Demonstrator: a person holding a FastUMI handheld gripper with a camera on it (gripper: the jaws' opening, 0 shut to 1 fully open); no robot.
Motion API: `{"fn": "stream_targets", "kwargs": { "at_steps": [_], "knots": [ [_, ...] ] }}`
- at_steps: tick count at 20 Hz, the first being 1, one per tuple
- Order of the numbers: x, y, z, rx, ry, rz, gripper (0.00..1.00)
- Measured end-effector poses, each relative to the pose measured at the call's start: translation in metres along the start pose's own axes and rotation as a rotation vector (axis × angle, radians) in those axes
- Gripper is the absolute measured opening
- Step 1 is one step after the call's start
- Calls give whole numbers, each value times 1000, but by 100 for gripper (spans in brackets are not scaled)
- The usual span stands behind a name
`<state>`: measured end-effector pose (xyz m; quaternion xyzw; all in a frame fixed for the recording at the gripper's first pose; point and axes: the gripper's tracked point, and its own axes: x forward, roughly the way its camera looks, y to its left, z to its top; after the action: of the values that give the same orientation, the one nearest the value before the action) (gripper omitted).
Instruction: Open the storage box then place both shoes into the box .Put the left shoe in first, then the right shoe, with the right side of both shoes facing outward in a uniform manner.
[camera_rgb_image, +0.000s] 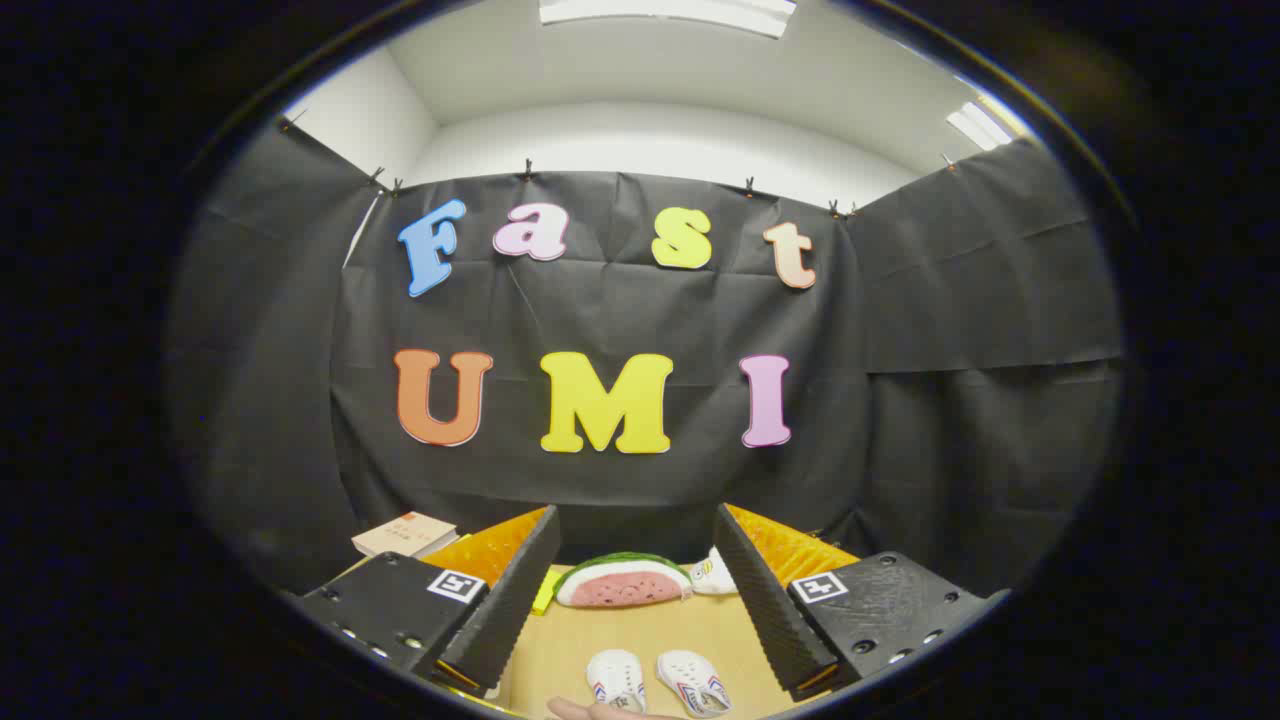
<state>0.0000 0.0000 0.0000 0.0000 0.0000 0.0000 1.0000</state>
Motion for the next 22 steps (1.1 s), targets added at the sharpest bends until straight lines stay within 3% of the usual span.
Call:
{"fn": "stream_targets", "kwargs": {
  "at_steps": [12,22],
  "knots": [
    [45,-3,-42,-5,47,82,95],
    [108,20,-150,53,305,230,94]
  ]
}}
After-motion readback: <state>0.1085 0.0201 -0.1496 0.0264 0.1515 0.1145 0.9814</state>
